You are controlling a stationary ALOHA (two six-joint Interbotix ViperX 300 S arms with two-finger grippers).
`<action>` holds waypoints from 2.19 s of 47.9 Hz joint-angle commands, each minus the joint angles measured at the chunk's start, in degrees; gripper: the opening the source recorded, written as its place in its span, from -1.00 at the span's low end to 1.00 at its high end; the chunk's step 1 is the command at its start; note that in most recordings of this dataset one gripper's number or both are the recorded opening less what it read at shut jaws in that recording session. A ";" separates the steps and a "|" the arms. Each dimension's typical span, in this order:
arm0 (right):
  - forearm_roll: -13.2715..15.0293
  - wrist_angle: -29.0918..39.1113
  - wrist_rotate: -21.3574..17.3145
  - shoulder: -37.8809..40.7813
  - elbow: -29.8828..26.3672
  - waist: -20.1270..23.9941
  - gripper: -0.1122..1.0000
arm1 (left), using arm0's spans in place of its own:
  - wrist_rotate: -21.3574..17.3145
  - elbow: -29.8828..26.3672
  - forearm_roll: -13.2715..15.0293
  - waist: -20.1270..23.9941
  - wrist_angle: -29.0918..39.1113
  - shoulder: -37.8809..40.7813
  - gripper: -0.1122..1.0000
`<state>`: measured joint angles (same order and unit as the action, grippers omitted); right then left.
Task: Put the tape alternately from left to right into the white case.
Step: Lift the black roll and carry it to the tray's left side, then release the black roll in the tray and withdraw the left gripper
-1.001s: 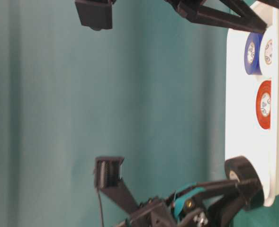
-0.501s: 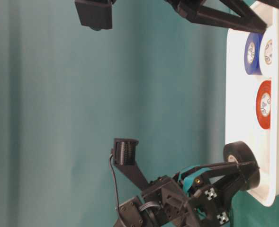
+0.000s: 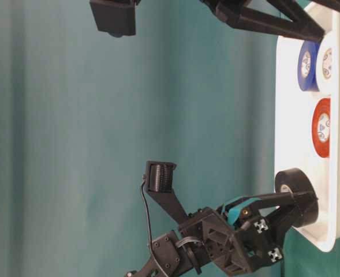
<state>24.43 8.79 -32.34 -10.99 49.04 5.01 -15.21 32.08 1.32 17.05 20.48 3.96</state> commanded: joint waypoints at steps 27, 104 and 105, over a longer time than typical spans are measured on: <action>-0.09 -0.44 -0.09 -2.72 -0.53 0.18 0.68 | -0.18 -0.88 -0.09 0.09 -0.62 -0.88 -0.78; -0.09 -0.44 -0.09 -2.72 -0.53 0.18 0.68 | 2.90 4.92 0.18 -12.04 1.93 -8.70 0.17; -0.09 -0.44 -0.09 -2.81 -0.53 0.18 0.68 | 3.34 5.10 0.18 -12.39 2.11 -8.79 0.17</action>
<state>24.43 8.88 -32.34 -10.99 49.04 5.01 -12.66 37.35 1.41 5.80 22.32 -3.25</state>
